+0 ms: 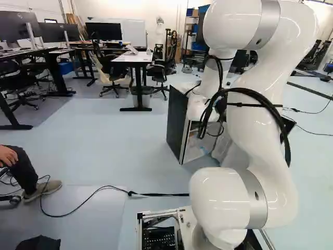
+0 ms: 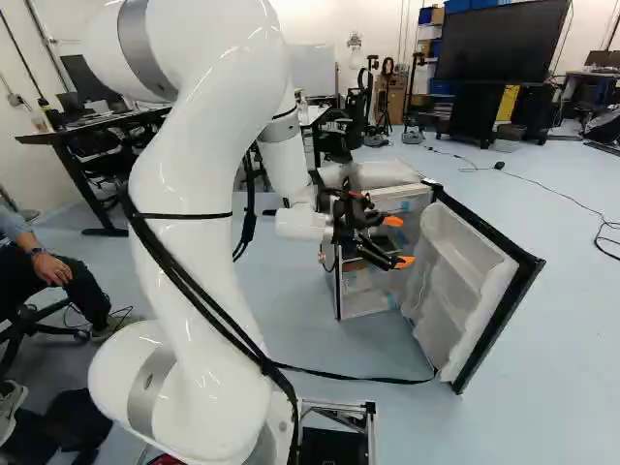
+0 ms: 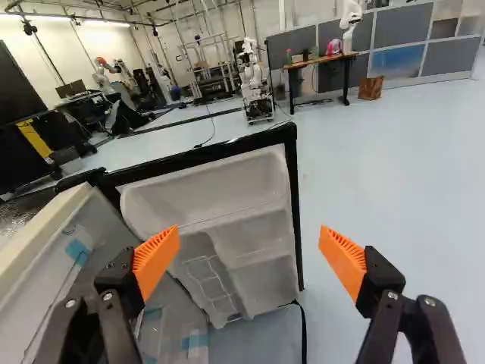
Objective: Open the fridge door
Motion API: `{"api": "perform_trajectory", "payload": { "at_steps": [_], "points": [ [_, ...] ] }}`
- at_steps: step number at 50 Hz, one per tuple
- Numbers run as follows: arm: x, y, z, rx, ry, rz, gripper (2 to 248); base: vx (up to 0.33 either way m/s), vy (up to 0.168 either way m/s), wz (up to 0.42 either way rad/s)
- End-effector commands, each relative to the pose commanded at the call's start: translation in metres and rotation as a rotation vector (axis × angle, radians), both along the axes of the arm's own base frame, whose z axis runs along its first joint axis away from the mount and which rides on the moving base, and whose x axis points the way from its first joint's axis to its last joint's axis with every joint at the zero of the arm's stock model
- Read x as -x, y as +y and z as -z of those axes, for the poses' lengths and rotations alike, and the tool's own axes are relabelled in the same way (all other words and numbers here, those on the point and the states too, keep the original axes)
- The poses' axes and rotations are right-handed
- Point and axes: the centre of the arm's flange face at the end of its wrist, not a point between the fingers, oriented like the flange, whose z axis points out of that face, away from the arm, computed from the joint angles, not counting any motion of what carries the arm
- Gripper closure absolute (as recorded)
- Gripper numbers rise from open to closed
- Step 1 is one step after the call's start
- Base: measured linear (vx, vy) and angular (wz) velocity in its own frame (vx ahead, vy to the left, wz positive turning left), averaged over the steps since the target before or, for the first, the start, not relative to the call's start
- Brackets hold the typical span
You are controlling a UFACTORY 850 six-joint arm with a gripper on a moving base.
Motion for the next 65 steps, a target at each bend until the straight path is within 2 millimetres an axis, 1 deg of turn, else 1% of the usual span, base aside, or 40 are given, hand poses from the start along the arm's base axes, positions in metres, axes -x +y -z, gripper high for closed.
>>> {"api": "perform_trajectory", "payload": {
  "at_steps": [18,34,50,65],
  "points": [
    [0.005,0.011,-0.012,-0.005,-0.002,-0.122,3,0.000,0.000,0.000],
    [0.013,0.025,-0.024,-0.009,0.000,-0.267,3,0.000,0.000,0.000],
    [0.024,0.043,-0.037,-0.010,0.009,-0.444,3,0.000,0.000,0.000],
    [0.040,0.064,-0.049,-0.005,0.029,-0.638,3,0.000,0.000,0.000]
  ]
}}
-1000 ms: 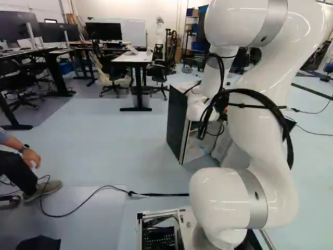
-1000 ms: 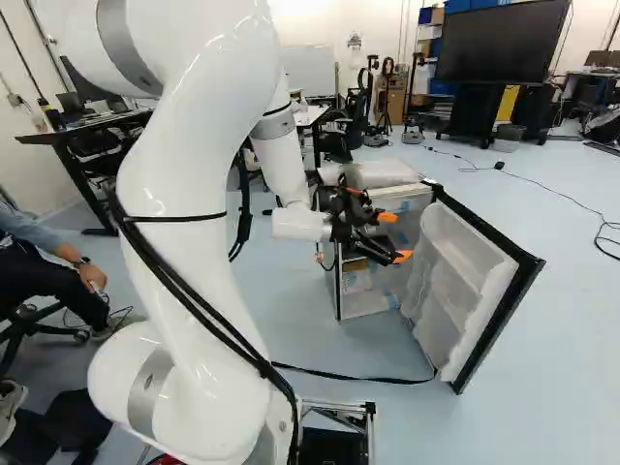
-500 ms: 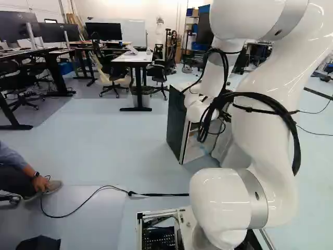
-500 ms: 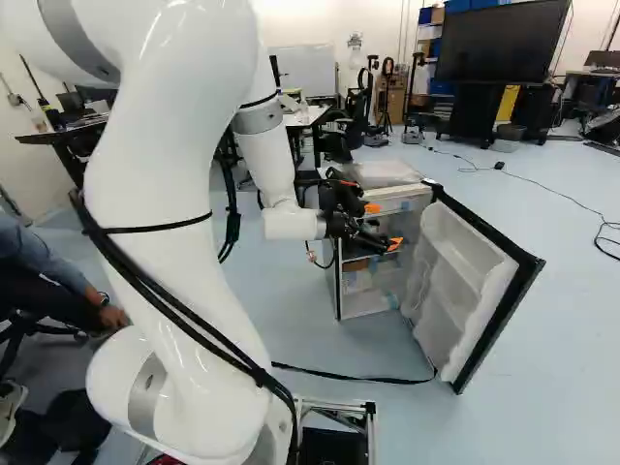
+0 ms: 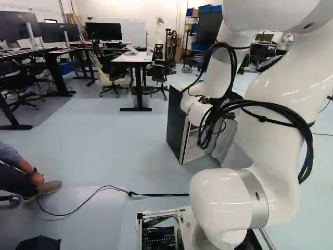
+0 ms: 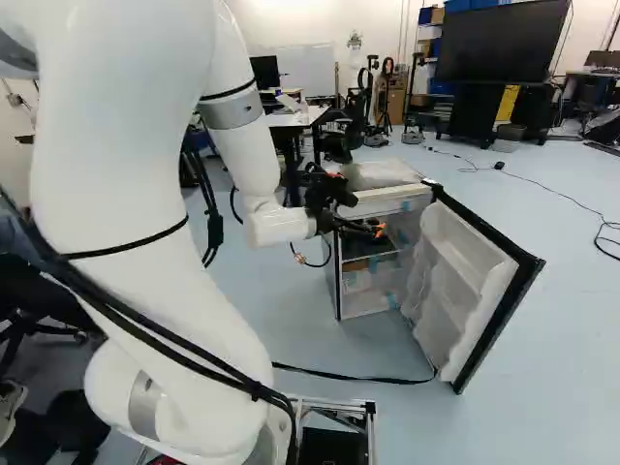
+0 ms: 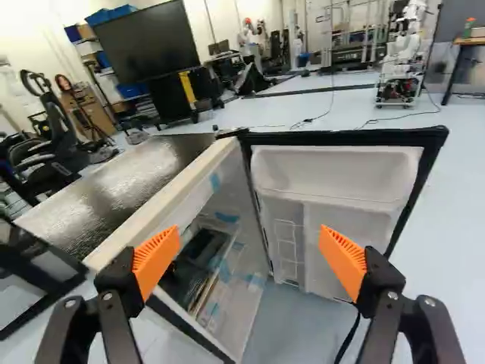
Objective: Open the fridge door
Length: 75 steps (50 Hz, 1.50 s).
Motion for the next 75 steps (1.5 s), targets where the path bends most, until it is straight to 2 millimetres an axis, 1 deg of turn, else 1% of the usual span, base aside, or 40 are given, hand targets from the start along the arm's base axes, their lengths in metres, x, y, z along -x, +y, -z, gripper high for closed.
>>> {"api": "perform_trajectory", "payload": {
  "at_steps": [19,42,58,75],
  "points": [
    [0.027,0.029,-0.009,0.025,0.032,-0.254,3,0.000,0.000,0.000],
    [0.058,0.057,-0.012,0.066,0.072,-0.496,3,0.000,0.000,0.000],
    [0.076,0.070,-0.011,0.095,0.097,-0.621,3,0.000,0.000,0.000],
    [0.091,0.081,-0.009,0.122,0.118,-0.718,3,0.000,0.000,0.000]
  ]
}}
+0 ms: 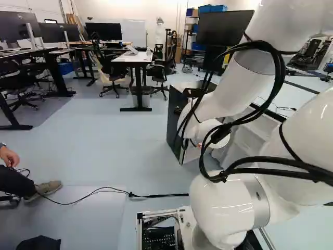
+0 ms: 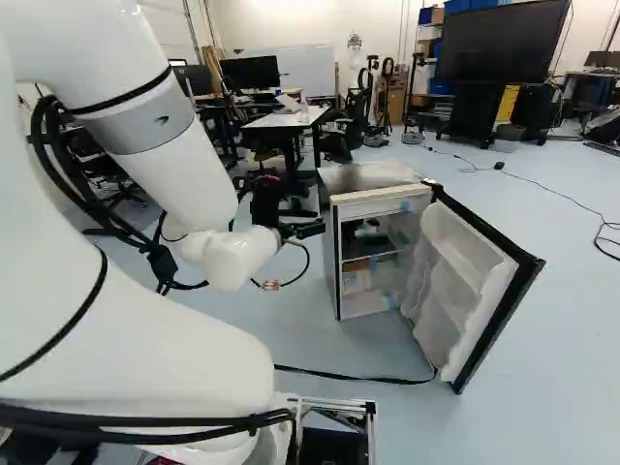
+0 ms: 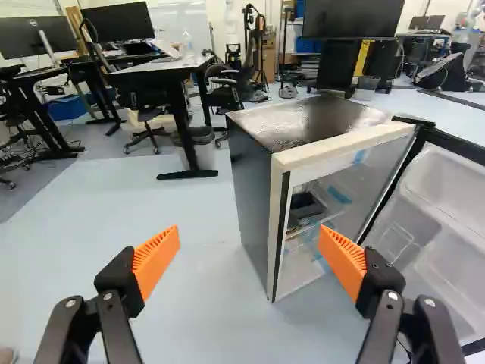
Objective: Open the fridge door
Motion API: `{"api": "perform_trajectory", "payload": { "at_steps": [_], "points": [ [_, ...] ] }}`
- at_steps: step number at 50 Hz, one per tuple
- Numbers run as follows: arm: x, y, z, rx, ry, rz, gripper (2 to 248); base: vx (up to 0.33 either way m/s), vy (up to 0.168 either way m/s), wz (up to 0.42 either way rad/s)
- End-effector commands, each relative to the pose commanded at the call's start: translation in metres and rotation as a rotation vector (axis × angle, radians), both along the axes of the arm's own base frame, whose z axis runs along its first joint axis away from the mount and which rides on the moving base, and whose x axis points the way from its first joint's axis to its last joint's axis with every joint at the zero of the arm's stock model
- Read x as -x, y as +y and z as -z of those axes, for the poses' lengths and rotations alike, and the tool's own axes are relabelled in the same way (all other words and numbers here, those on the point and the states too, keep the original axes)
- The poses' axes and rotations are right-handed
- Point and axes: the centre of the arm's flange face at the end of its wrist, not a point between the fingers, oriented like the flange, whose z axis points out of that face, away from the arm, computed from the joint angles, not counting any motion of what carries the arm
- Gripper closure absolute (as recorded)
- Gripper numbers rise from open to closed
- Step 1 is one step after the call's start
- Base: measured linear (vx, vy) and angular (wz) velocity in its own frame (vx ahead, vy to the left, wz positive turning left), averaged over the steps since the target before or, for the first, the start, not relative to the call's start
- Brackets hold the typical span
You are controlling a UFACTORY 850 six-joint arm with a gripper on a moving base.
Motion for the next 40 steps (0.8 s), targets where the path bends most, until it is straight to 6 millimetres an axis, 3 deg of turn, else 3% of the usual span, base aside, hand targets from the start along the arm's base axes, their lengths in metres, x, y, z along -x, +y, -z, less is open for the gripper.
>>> {"api": "perform_trajectory", "payload": {
  "at_steps": [40],
  "points": [
    [0.015,0.009,0.003,0.029,0.016,-0.091,3,0.000,0.000,0.000]
  ]
}}
